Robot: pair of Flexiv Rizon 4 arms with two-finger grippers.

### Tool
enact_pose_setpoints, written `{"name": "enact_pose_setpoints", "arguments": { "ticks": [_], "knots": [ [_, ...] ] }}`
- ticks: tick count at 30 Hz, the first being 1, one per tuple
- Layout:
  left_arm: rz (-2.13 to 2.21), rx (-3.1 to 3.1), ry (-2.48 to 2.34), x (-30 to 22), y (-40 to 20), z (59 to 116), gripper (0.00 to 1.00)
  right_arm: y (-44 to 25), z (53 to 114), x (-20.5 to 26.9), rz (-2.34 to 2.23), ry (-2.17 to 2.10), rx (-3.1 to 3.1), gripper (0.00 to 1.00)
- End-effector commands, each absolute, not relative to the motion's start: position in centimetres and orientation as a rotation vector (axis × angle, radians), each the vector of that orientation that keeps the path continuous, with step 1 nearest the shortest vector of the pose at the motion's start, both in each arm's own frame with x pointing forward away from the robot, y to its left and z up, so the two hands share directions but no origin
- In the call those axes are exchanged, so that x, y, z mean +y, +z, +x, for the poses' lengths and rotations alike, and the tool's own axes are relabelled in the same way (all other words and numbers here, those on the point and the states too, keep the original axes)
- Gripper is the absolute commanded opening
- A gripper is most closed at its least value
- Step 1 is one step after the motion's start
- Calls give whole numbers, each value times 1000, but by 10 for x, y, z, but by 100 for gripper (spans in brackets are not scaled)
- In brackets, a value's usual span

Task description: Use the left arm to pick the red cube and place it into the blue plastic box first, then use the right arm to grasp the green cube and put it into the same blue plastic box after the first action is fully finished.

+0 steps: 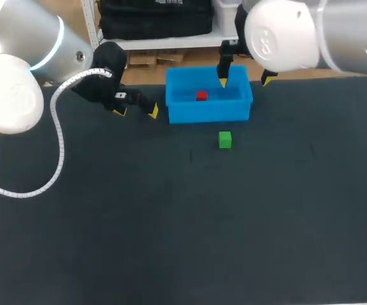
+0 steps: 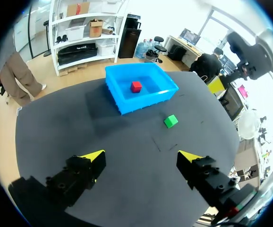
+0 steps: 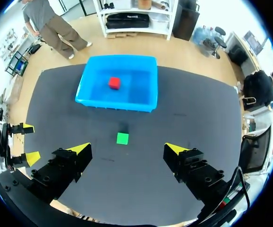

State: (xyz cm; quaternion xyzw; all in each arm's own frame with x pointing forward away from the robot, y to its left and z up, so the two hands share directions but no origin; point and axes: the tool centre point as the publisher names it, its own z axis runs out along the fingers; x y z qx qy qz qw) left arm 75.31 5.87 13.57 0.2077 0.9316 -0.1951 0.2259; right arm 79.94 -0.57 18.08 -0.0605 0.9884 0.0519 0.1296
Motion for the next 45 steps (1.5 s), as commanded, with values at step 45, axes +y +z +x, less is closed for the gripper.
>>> {"name": "enact_pose_setpoints", "arguments": {
  "ticks": [45],
  "knots": [
    [577, 2564, -545, 60, 135, 753, 100, 122, 784, 21, -172, 76, 3002, 100]
  ]
}}
